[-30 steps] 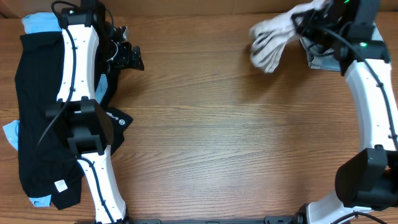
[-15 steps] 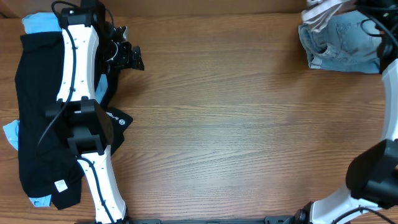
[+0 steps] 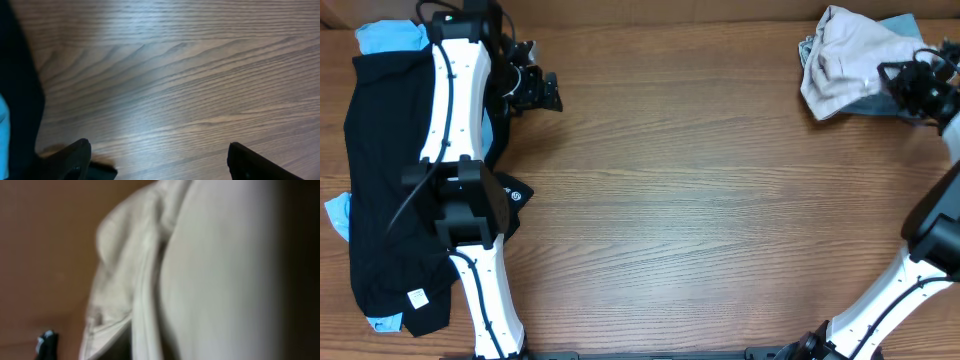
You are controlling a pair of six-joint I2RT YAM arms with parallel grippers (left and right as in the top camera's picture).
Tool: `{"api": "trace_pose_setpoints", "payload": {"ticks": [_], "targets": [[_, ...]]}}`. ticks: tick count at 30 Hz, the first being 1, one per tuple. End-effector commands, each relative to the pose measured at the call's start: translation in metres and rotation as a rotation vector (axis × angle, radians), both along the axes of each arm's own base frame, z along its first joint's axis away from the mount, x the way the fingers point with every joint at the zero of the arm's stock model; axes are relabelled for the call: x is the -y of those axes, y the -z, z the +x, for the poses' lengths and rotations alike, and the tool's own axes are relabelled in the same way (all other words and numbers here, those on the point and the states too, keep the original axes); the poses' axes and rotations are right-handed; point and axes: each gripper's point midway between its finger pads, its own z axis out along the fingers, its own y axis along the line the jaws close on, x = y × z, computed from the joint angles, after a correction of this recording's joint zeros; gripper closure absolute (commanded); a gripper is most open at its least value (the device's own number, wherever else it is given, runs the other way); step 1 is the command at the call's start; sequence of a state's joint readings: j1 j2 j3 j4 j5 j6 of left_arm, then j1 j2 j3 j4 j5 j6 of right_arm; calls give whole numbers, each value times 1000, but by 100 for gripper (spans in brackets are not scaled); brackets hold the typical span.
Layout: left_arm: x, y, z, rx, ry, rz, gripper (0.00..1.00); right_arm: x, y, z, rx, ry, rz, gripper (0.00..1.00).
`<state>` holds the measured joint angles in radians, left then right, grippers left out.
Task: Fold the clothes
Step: 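Carry the folded shorts to the top right onto the denim shorts, then release and press the shorts onto the pile with the right gripper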
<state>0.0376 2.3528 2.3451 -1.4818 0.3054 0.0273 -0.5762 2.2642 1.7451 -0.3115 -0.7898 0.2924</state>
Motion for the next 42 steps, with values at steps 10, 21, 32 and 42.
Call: {"api": "trace_pose_setpoints", "payload": {"ticks": [10,21,32,42], "targets": [[17,2,2,16,37,24,7,48,-48,-57,-20,35,-86,12],[16,2,3,18,37,28,5,9,-154,-56,82,20,-513,16],[16,2,4,22,37,29,4,-20,-66,24,-100,111,-881,0],[8,4,5,26,32,77,0,-27,27,34,-222,90,-750,0]]}}
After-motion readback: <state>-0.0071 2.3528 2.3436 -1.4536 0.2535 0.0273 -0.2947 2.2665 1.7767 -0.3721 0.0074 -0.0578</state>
